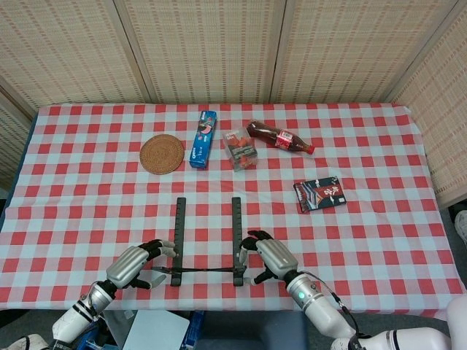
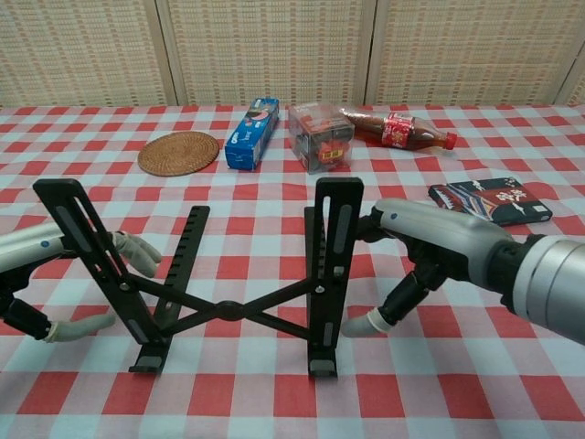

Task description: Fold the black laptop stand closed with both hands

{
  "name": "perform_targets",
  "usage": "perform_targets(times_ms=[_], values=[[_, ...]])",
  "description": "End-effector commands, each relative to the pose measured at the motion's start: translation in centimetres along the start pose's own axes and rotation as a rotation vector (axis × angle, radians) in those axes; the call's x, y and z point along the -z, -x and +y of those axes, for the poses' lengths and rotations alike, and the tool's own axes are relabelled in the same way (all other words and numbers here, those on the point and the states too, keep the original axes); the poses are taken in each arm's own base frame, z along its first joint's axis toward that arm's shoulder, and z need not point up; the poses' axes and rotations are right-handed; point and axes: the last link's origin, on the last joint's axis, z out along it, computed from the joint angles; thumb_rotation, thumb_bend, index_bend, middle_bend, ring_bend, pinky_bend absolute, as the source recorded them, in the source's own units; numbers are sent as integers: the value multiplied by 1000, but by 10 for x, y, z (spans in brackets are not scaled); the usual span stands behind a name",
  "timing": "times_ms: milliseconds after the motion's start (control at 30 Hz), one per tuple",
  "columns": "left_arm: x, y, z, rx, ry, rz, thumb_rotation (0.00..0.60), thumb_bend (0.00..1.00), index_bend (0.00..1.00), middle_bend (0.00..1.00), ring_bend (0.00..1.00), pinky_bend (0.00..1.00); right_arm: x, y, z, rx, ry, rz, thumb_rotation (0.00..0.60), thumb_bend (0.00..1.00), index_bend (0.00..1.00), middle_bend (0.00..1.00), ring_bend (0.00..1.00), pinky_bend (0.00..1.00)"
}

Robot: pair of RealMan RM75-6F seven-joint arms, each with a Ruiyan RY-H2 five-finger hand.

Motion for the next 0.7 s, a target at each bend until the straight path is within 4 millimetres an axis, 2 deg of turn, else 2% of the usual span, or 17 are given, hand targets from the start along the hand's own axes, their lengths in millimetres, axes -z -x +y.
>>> perform_targets(times_ms=[33, 167, 333, 433, 700], values=[[5, -2, 1, -8, -1, 0, 599, 349, 182, 135, 108, 248, 3, -1, -1, -2, -4, 9, 600, 6, 314, 194, 58, 55], [10, -9, 2, -10, -5, 14, 598, 349, 92, 75, 62, 234, 2, -1, -8, -23, -32, 19, 600, 0, 143, 105, 13, 55], [18, -19, 1, -25, -16, 41, 591, 349, 32, 10, 11, 215, -6, 1, -19, -62, -69, 51, 600, 0, 37, 46, 0, 55], [23, -27, 0, -34, -24, 62, 586, 349, 21, 0, 1, 205, -13, 0, -27, -82, -89, 83, 600, 0, 2, 25, 0, 54], [31, -39, -5, -52, -47, 96, 575, 349, 12, 0, 0, 195, -32, -7, -36, -124, -85, 164, 600, 0, 0, 9, 0, 45]])
